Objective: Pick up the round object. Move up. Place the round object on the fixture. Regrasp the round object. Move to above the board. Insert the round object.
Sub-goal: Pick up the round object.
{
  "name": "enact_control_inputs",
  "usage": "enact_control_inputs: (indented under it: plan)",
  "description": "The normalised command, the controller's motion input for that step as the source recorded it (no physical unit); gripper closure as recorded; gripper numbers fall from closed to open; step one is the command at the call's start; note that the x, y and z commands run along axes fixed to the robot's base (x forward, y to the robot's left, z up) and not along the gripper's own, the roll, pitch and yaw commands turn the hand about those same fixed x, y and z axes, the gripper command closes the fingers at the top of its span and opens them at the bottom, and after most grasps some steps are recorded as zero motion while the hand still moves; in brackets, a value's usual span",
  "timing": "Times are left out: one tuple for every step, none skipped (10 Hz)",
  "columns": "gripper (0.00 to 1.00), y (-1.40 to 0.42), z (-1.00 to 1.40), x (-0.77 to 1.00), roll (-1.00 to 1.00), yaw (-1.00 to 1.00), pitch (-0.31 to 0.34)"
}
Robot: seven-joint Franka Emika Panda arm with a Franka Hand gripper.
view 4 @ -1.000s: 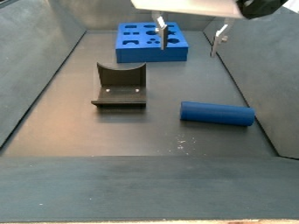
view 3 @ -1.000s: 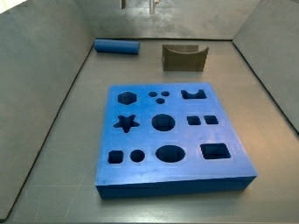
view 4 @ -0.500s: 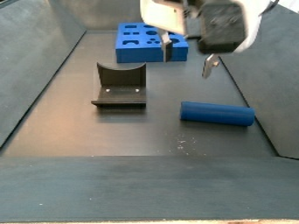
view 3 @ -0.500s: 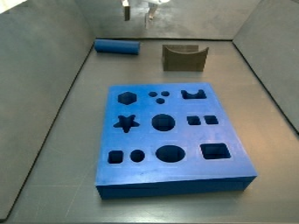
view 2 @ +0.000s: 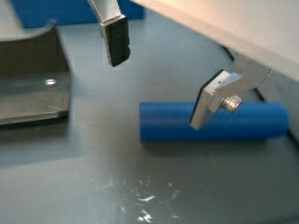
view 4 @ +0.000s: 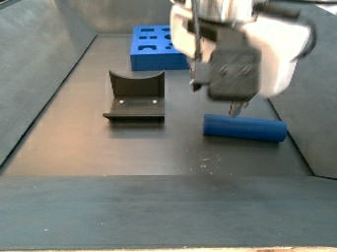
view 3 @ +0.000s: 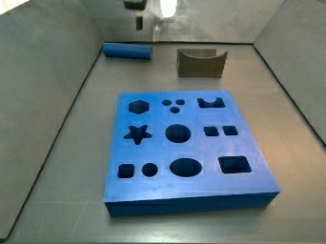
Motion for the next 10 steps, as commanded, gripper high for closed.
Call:
enact_control_inputs:
  plan:
    - [0.00,0.00,-0.66,-0.06,0.00,-1.00,-0.041]
    - [0.00,0.00,-0.66,-0.03,0.00,-1.00,-0.041]
    - [0.00,0.00,-0.65,-0.03,0.00,-1.00,-0.039]
    - [0.00,0.00,-0.66,-0.04,0.00,-1.00,-0.034]
    - [0.00,0.00,-0.46,-0.04,-0.05,-0.99,-0.074]
    - [0.00,0.00,-0.16,-0.06,-0.12,-0.91,-0.100]
    - [0.00,0.00,-0.10,-0.11,-0.13,-0.83,-0.089]
    - [0.00,0.03,-0.08,-0.14,-0.14,-0.70,-0.084]
    - [0.00,0.27,-0.08,-0.12,-0.13,-0.51,-0.033]
    - [0.00,0.03,0.00,-0.01,-0.03,-0.15,0.000]
